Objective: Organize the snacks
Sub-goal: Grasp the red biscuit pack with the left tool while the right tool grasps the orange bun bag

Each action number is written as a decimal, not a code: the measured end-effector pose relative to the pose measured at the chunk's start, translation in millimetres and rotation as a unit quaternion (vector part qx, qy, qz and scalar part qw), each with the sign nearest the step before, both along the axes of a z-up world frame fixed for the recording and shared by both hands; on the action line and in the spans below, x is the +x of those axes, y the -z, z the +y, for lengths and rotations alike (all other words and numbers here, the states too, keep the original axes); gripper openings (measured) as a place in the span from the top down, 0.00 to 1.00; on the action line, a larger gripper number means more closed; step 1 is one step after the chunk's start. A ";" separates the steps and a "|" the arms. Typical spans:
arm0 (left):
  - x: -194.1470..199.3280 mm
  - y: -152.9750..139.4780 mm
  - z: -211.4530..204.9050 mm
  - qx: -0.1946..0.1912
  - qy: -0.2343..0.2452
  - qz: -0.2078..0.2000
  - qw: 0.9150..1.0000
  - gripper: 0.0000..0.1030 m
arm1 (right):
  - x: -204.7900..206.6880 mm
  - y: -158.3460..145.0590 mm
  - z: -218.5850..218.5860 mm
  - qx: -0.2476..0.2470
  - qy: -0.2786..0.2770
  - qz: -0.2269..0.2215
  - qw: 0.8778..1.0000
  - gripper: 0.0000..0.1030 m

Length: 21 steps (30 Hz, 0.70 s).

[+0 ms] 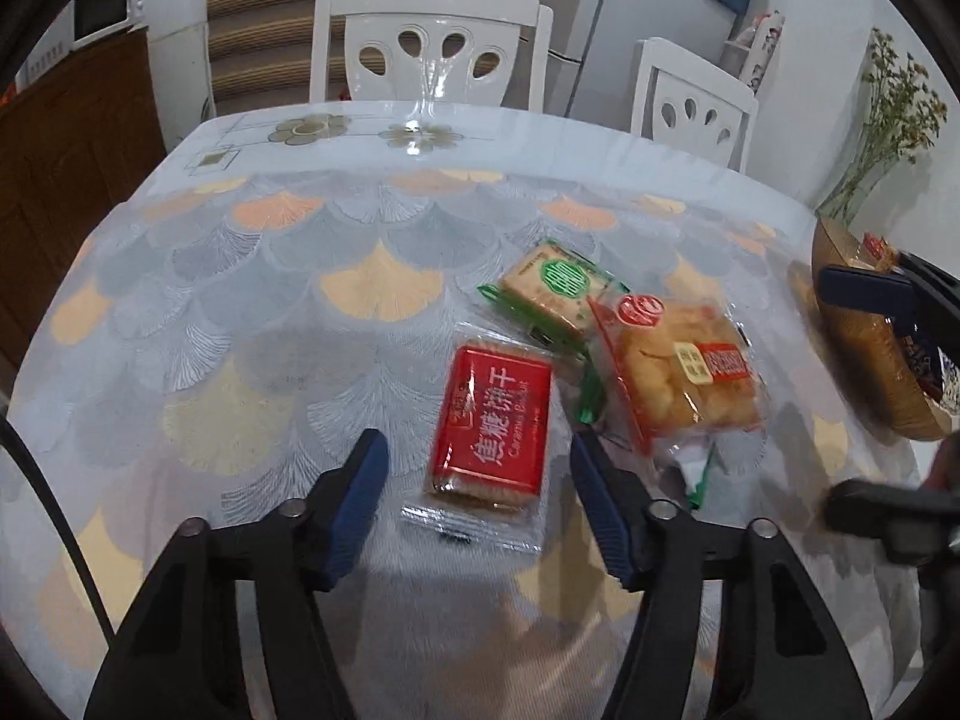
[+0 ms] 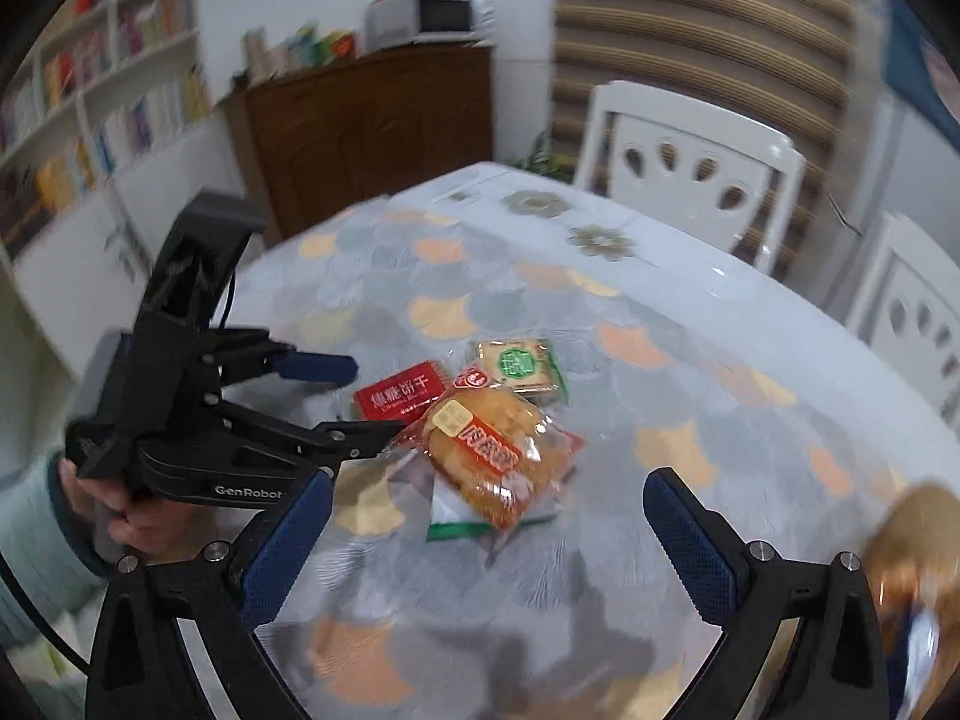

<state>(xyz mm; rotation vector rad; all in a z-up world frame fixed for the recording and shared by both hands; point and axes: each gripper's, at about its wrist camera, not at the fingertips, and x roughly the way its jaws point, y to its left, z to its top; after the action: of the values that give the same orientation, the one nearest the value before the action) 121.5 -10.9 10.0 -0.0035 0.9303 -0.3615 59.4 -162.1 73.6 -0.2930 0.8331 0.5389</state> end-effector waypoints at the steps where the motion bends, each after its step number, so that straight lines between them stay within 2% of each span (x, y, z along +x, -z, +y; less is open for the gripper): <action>1: 0.0 0.2 -0.8 0.002 0.002 -0.001 1.000 0.50 | 5.4 4.6 5.1 -0.014 -0.009 -0.008 1.000 0.00; 2: -0.1 2.5 -3.3 0.011 0.005 -0.001 1.000 0.58 | 9.6 7.8 6.8 -0.022 -0.013 -0.010 1.000 0.00; 4: 0.4 3.0 -5.4 0.019 0.007 -0.005 1.000 0.61 | 21.6 15.2 9.6 -0.027 -0.021 -0.006 0.999 0.00; 6: 0.3 3.1 -3.0 0.014 0.004 -0.006 1.000 0.68 | 33.7 20.1 11.3 -0.023 -0.022 0.002 0.999 0.00; 9: 1.3 2.9 3.2 -0.006 -0.001 -0.002 1.000 0.69 | 43.3 23.9 9.5 0.000 -0.027 0.011 1.000 0.00; 11: 0.9 2.9 2.9 -0.006 -0.002 -0.003 1.000 0.69 | 48.4 29.4 9.1 0.021 -0.028 0.031 0.999 0.07; 12: 0.1 2.8 1.0 -0.001 -0.001 -0.006 1.000 0.69 | 49.8 32.6 9.1 0.031 -0.029 0.043 0.998 0.16; 13: -0.9 2.6 -0.1 0.000 0.001 -0.007 1.000 0.69 | 49.4 34.1 10.0 0.036 -0.028 0.047 0.998 0.20; 14: 0.3 2.8 0.1 -0.005 0.005 -0.005 1.000 0.69 | 48.1 35.9 10.7 0.040 -0.023 0.049 0.998 0.22; 17: 5.1 3.1 8.8 -0.038 0.001 0.008 0.999 0.69 | 41.3 35.9 7.2 0.060 -0.003 0.053 0.997 0.34; 18: 5.9 3.4 12.8 -0.050 -0.003 0.011 0.999 0.70 | 38.1 35.4 4.8 0.066 0.005 0.058 0.996 0.44; 21: 5.1 3.3 14.9 -0.052 -0.015 0.011 0.998 0.70 | 22.9 32.2 -3.4 0.058 0.039 0.061 0.996 0.50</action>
<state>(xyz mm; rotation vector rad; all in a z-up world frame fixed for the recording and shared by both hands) 126.5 4.0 6.6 -0.1163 0.9312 -0.3832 82.3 -165.5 41.4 -0.1208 0.9231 0.5343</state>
